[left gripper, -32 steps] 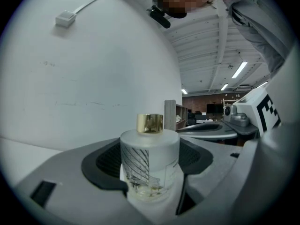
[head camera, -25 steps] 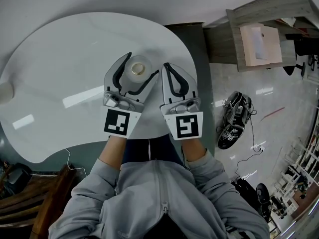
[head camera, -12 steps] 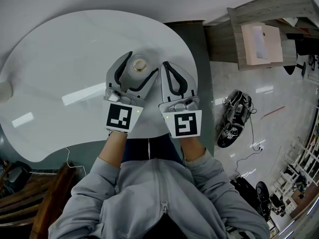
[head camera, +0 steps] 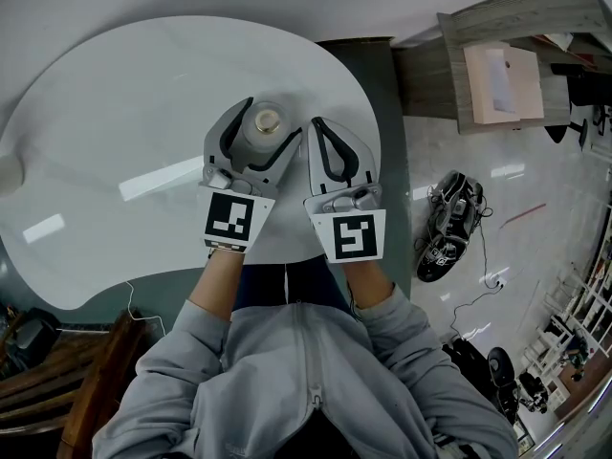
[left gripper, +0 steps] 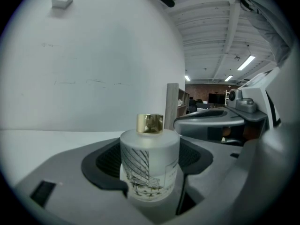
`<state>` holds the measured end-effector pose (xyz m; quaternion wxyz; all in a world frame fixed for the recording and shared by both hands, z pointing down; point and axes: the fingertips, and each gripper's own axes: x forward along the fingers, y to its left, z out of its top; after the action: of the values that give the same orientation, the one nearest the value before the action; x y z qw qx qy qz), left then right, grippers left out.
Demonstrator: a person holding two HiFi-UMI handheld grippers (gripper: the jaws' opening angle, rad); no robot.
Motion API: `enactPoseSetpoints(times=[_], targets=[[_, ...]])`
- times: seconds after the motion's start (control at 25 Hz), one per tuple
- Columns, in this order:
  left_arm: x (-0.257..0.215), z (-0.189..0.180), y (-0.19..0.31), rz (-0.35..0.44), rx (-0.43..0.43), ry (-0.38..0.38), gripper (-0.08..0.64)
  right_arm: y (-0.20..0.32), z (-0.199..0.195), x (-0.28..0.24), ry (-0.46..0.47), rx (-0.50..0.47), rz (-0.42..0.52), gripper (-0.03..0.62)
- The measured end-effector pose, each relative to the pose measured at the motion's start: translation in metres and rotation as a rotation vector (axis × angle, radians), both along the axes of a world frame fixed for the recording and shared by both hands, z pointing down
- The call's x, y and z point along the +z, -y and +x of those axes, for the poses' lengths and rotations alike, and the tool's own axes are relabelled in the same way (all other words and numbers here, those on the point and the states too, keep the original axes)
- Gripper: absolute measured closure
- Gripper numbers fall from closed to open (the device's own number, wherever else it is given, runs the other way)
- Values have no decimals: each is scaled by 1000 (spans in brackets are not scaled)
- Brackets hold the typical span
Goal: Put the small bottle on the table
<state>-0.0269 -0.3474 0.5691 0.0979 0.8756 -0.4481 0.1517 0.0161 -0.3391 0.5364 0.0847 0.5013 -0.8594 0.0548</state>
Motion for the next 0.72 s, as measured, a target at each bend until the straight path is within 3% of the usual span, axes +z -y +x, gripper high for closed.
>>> enactPoseSetpoints(times=[0.44, 0.72], targets=[[9, 2, -6, -39, 15, 80, 224, -1, 0, 1, 1, -2, -11, 566], [11, 3, -4, -37, 18, 89, 224, -3, -2, 1, 1, -9, -12, 566]])
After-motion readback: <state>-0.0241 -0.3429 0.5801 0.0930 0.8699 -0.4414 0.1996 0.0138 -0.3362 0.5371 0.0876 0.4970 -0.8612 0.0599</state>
